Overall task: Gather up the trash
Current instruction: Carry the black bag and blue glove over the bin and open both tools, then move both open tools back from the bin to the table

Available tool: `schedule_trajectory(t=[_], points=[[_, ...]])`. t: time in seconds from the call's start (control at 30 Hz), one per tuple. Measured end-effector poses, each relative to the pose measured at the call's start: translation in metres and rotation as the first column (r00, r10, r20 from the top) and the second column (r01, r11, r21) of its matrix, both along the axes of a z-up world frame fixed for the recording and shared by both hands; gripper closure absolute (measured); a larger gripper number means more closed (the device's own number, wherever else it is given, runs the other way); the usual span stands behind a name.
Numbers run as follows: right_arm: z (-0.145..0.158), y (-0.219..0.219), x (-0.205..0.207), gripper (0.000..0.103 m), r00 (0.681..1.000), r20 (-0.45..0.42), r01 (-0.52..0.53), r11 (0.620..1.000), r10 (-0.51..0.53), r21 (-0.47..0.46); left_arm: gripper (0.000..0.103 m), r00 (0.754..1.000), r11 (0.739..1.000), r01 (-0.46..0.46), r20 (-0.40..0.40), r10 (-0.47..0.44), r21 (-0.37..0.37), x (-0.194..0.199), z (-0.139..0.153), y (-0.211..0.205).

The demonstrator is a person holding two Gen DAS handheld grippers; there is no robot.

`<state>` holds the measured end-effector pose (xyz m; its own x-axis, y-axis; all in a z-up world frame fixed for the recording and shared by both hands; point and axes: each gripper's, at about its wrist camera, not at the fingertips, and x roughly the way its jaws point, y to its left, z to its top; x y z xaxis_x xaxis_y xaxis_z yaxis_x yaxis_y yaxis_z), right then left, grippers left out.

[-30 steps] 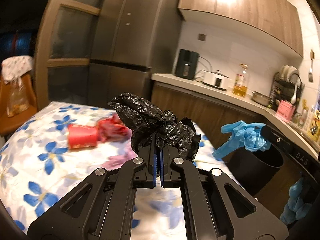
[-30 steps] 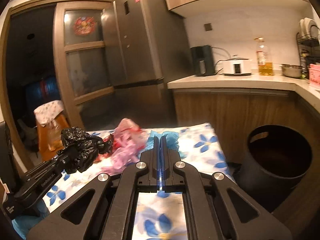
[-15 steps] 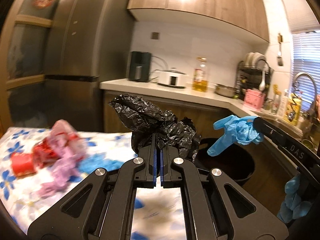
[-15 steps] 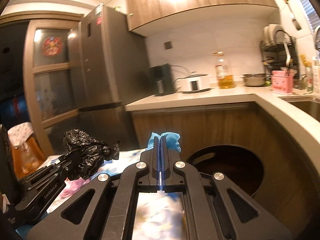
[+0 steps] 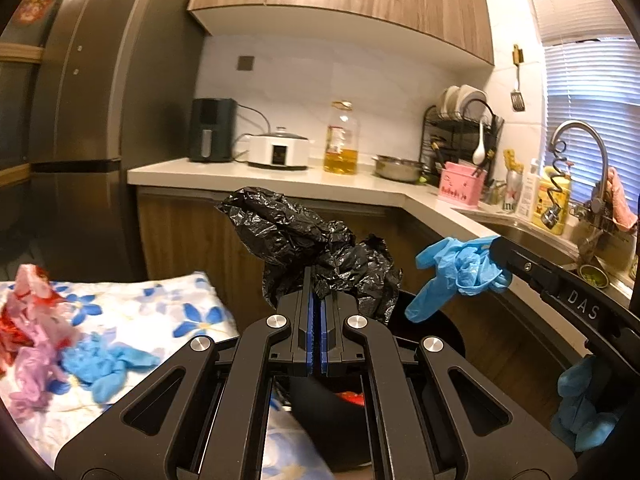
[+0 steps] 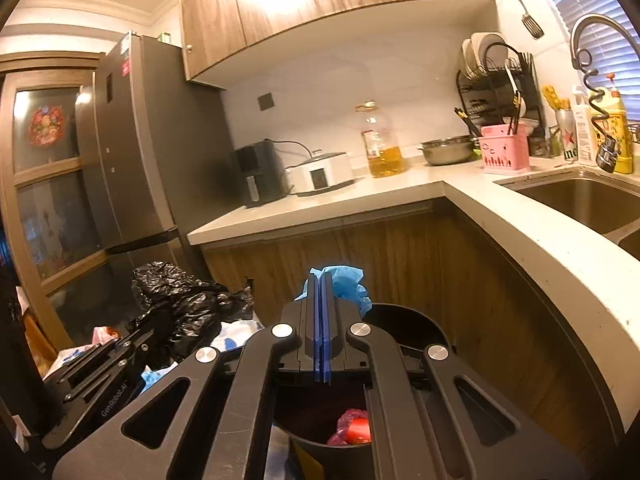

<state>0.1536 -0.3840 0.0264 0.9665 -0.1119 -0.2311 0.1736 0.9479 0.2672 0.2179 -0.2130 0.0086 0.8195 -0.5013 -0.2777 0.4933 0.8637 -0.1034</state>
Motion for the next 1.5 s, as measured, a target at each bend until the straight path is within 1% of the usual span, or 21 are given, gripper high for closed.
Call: schedule_trajectory(t=[0.23, 0.57, 0.6, 0.67, 0.7, 0.73, 0.8, 0.9, 0.93, 0.97, 1.0, 1.03, 1.07, 1.1, 1.13, 1.17, 1.2, 1.27, 1.3, 1.37, 1.5], points=[[-0.008, -0.012, 0.007, 0.101, 1.0, -0.018, 0.016, 1.0, -0.016, 0.003, 0.102, 0.999, 0.999, 0.039, -0.019, -0.039, 0.019, 0.01, -0.012, -0.024], [-0.017, -0.021, 0.019, 0.101, 0.999, -0.035, 0.019, 1.0, -0.019, 0.022, 0.101, 0.996, 0.996, 0.083, -0.045, -0.081, 0.029, 0.023, -0.023, -0.04], [-0.018, -0.021, 0.02, 0.099, 0.999, -0.034, 0.022, 1.0, -0.021, 0.022, 0.101, 0.995, 0.996, 0.09, -0.051, -0.088, 0.025, 0.025, -0.024, -0.041], [-0.019, -0.021, 0.021, 0.084, 0.999, -0.032, 0.029, 0.999, -0.029, 0.016, 0.101, 0.992, 0.994, 0.106, -0.07, -0.105, 0.014, 0.029, -0.027, -0.042], [-0.02, -0.021, 0.02, 0.071, 0.999, -0.03, 0.035, 0.999, -0.035, 0.016, 0.101, 0.99, 0.993, 0.116, -0.079, -0.115, 0.01, 0.031, -0.029, -0.042], [-0.021, -0.021, 0.02, 0.065, 0.999, -0.029, 0.04, 0.999, -0.039, 0.017, 0.101, 0.989, 0.993, 0.122, -0.084, -0.12, 0.01, 0.032, -0.03, -0.043], [-0.021, -0.022, 0.018, 0.065, 0.998, -0.03, 0.057, 0.998, -0.057, 0.015, 0.1, 0.987, 0.991, 0.13, -0.094, -0.127, 0.02, 0.034, -0.035, -0.044], [-0.022, -0.024, 0.014, 0.057, 0.997, -0.033, 0.076, 0.997, -0.075, 0.029, 0.095, 0.985, 0.99, 0.14, -0.107, -0.136, 0.028, 0.036, -0.039, -0.045], [-0.022, -0.024, 0.013, 0.055, 0.996, -0.035, 0.083, 0.996, -0.082, 0.027, 0.09, 0.984, 0.989, 0.142, -0.11, -0.138, 0.035, 0.036, -0.04, -0.044], [-0.022, -0.024, 0.011, 0.053, 0.995, -0.035, 0.089, 0.996, -0.089, 0.023, 0.08, 0.984, 0.989, 0.145, -0.11, -0.14, 0.037, 0.036, -0.04, -0.043], [-0.022, -0.022, 0.01, 0.049, 0.995, -0.034, 0.094, 0.995, -0.093, 0.02, 0.074, 0.984, 0.989, 0.147, -0.104, -0.142, 0.035, 0.035, -0.04, -0.041], [-0.021, -0.022, 0.008, 0.048, 0.995, -0.033, 0.095, 0.995, -0.094, 0.018, 0.062, 0.985, 0.989, 0.143, -0.098, -0.139, 0.032, 0.033, -0.04, -0.038], [-0.021, -0.02, 0.007, 0.047, 0.995, -0.032, 0.094, 0.995, -0.094, 0.014, 0.055, 0.987, 0.991, 0.13, -0.094, -0.126, 0.029, 0.032, -0.04, -0.034], [-0.02, -0.018, 0.005, 0.045, 0.995, -0.031, 0.094, 0.996, -0.094, 0.008, 0.051, 0.988, 0.992, 0.123, -0.096, -0.12, 0.026, 0.031, -0.04, -0.03], [-0.02, -0.016, 0.004, 0.04, 0.995, -0.032, 0.096, 0.995, -0.096, 0.003, 0.043, 0.989, 0.994, 0.112, -0.098, -0.11, 0.018, 0.03, -0.04, -0.025], [-0.02, -0.014, 0.003, 0.038, 0.995, -0.031, 0.096, 0.995, -0.096, -0.002, 0.036, 0.991, 0.996, 0.094, -0.1, -0.092, 0.012, 0.029, -0.039, -0.02], [-0.02, -0.011, 0.001, 0.036, 0.995, -0.033, 0.092, 0.996, -0.092, -0.009, 0.034, 0.992, 0.997, 0.078, -0.103, -0.078, 0.001, 0.027, -0.039, -0.012], [-0.02, -0.005, -0.002, 0.031, 0.995, -0.035, 0.09, 0.996, -0.09, -0.02, 0.024, 0.994, 0.999, 0.043, -0.105, -0.044, -0.01, 0.021, -0.037, 0.001], [-0.02, -0.002, -0.004, 0.027, 0.995, -0.035, 0.089, 0.996, -0.09, -0.024, 0.021, 0.995, 1.0, 0.021, -0.1, -0.022, -0.012, 0.017, -0.037, 0.009], [-0.021, 0.004, -0.008, 0.024, 0.996, -0.033, 0.086, 0.996, -0.087, -0.026, 0.014, 0.996, 1.0, -0.025, -0.086, 0.023, -0.015, 0.008, -0.036, 0.024], [-0.025, 0.017, -0.018, 0.018, 0.998, -0.033, 0.06, 0.998, -0.061, -0.026, 0.009, 0.992, 0.994, -0.105, -0.075, 0.103, -0.029, -0.009, -0.033, 0.058]])
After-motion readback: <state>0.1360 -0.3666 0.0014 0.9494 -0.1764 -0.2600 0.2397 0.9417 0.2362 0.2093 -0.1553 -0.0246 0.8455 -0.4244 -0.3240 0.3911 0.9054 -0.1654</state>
